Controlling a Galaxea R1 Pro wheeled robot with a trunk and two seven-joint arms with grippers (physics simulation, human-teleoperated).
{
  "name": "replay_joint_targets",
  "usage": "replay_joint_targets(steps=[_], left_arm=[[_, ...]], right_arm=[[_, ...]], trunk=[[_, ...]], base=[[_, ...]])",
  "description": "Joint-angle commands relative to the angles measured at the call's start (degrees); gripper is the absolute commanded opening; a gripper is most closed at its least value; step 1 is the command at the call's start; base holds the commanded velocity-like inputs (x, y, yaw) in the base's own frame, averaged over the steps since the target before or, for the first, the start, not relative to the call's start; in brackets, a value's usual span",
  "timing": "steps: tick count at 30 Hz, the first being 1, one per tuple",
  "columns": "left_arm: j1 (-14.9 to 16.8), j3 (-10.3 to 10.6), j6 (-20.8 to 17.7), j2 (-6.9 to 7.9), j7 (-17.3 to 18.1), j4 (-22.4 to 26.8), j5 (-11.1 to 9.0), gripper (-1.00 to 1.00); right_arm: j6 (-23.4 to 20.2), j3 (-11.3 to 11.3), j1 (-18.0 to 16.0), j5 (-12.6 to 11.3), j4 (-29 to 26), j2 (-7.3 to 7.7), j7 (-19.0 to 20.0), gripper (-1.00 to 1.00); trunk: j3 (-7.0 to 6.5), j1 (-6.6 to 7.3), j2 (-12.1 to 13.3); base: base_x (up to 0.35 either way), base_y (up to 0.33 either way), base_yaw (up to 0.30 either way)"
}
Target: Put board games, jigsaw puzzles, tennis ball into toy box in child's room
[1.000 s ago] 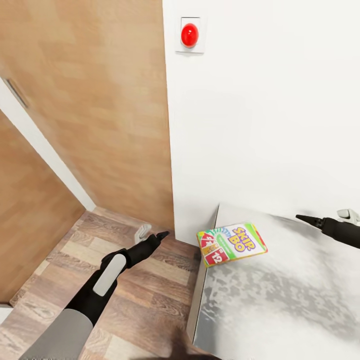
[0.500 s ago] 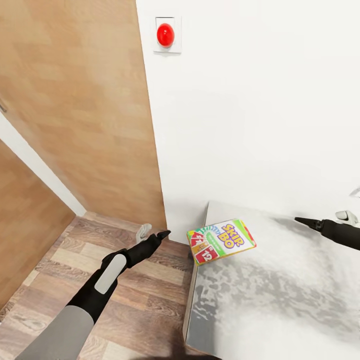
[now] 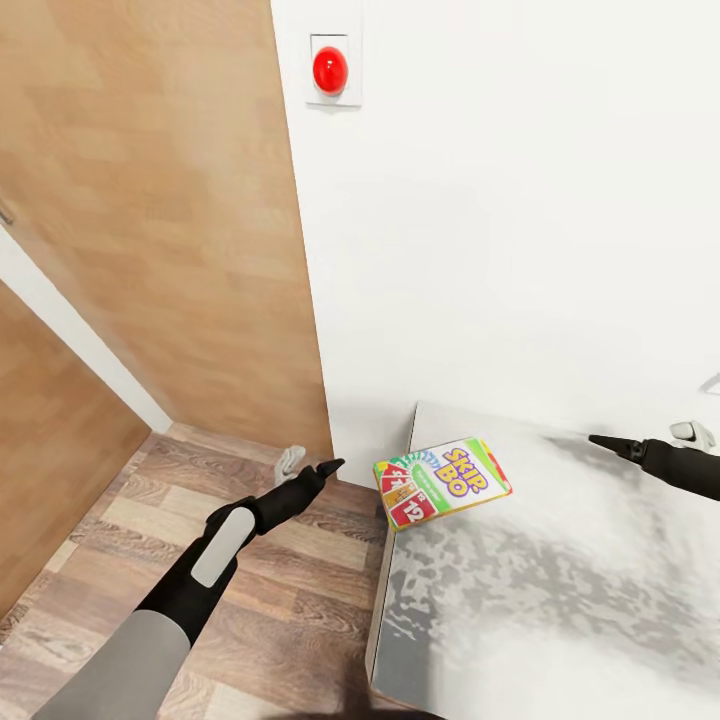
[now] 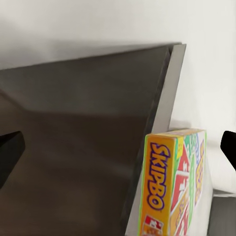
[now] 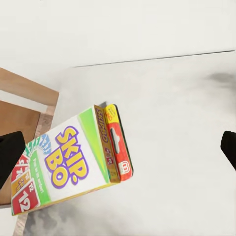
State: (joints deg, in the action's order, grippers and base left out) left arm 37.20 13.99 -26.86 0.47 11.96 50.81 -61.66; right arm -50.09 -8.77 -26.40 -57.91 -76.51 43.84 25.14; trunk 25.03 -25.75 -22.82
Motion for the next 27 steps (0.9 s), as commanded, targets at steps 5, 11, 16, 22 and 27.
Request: replay_joint_targets(steps=[5, 11, 16, 22, 27], left_arm=[[0.05, 0.53, -0.15, -0.43, 0.13, 0.16, -0.31, 1.0], [0.11, 1.01, -0.16, -0.84, 0.2, 0.25, -0.31, 1.0], [0.13, 1.3, -0.18, -1.01, 0.23, 0.26, -0.3, 1.0], [0.14, 1.47, -0.2, -1.11, 0.24, 0.26, -0.3, 1.0], [0.15, 1.52, -0.2, -1.14, 0.25, 0.26, -0.3, 1.0]], right_arm=[[-0.34, -0.07, -0.05, 0.2, -0.29, -0.34, 0.26, 1.0], [-0.4, -0.13, -0.05, 0.37, -0.89, -1.12, 0.21, 1.0], [-0.42, -0.16, -0.05, 0.44, -1.26, -1.56, 0.19, 1.0], [-0.47, -0.14, -0.05, 0.53, -1.58, -1.9, 0.18, 1.0], [-0.55, -0.14, -0.05, 0.54, -1.68, -2.04, 0.17, 1.0]], trunk=[[0.09, -0.03, -0.1], [0.09, -0.03, -0.1], [0.09, -0.03, -0.1], [0.09, -0.03, -0.1], [0.09, -0.03, -0.1]], base=[[0.0, 0.0, -0.005], [0.0, 0.0, -0.002], [0.0, 0.0, -0.008], [0.0, 0.0, -0.106], [0.0, 0.0, -0.196]])
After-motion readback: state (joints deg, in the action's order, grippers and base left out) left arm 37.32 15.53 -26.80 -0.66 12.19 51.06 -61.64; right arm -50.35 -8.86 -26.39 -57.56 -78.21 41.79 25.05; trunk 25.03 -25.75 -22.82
